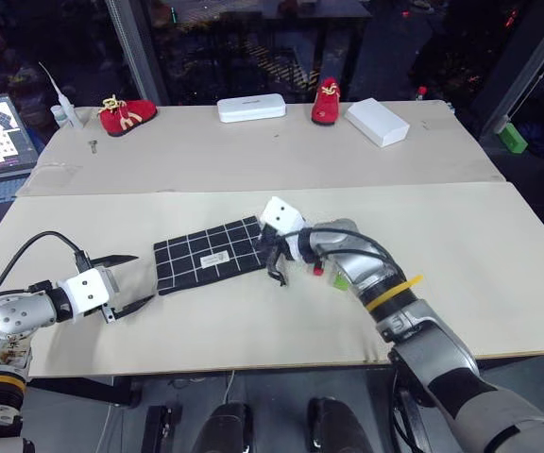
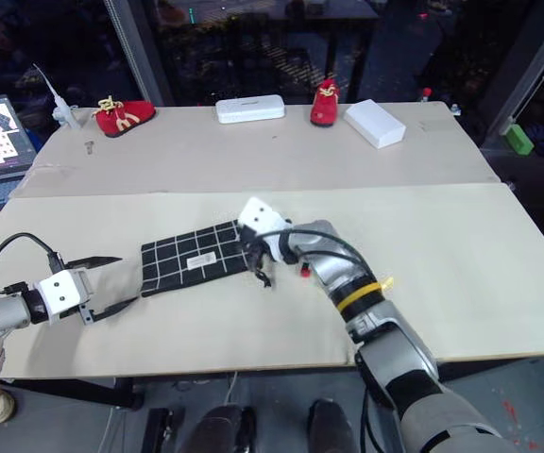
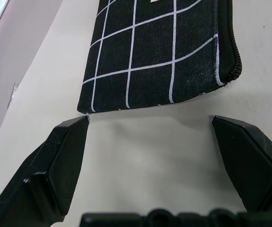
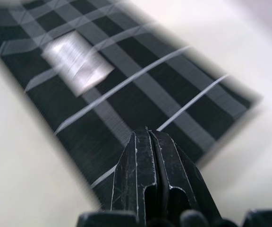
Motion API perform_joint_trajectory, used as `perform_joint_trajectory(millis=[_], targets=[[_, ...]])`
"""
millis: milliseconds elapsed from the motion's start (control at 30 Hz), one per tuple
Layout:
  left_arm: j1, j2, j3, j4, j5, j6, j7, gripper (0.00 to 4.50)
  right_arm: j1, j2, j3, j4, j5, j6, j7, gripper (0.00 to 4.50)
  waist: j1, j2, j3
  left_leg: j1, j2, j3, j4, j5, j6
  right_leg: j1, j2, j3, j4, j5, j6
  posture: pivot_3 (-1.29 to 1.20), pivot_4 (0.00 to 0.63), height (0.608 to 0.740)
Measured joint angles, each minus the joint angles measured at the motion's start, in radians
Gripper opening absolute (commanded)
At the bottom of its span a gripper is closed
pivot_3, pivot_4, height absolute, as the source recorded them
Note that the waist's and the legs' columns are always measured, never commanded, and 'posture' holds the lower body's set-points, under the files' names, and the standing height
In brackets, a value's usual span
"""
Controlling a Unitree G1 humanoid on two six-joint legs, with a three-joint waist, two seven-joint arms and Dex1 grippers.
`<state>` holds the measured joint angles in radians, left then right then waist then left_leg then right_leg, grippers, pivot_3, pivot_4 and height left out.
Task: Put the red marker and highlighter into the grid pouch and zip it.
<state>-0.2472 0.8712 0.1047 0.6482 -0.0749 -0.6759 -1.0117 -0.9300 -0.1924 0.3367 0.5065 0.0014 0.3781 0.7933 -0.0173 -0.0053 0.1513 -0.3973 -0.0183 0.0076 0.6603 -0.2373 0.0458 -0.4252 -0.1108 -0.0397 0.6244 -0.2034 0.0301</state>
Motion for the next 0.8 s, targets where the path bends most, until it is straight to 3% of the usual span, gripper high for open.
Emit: perform_joint_trajectory(millis=[100,333,533,800], targets=[[-0.014,0.0,-0.007,0.017,-0.005,-0.003,-0.005,4.5,-0.006,-0.003,-0.023,-0.031,0.011,0.004,0.017,0.04,0.001,0.0,0.0,0.0,0.0,-0.001,0.0,0.0,0.0,0.0,0.0,-0.001,0.0,0.0,0.0,0.0,0.15,0.74],[-0.047,-0.005,-0.026,0.049,-0.005,-0.007,-0.015,4.5,0.109,0.024,0.067,-0.043,-0.035,0.004,0.036,0.04,0.001,0.0,0.0,0.001,0.0,0.0,0.0,0.0,-0.001,0.001,0.0,0.0,0.001,0.0,0.0,0.0,0.15,0.74],[-0.066,-0.014,-0.049,0.066,0.0,-0.024,-0.019,4.5,0.101,0.026,0.107,0.016,-0.107,-0.089,-0.002,0.04,0.0,0.0,0.0,0.008,0.0,0.001,0.0,0.0,-0.001,0.005,0.0,0.0,0.001,0.0,0.0,0.0,0.15,0.74],[-0.152,-0.044,-0.125,0.135,0.118,-0.206,0.047,4.5,0.081,0.025,0.097,0.063,-0.117,-0.124,-0.008,0.04,0.009,0.001,-0.002,0.013,-0.001,0.002,0.0,0.0,-0.001,0.006,-0.002,0.0,0.0,-0.001,0.0,0.0,0.15,0.74]])
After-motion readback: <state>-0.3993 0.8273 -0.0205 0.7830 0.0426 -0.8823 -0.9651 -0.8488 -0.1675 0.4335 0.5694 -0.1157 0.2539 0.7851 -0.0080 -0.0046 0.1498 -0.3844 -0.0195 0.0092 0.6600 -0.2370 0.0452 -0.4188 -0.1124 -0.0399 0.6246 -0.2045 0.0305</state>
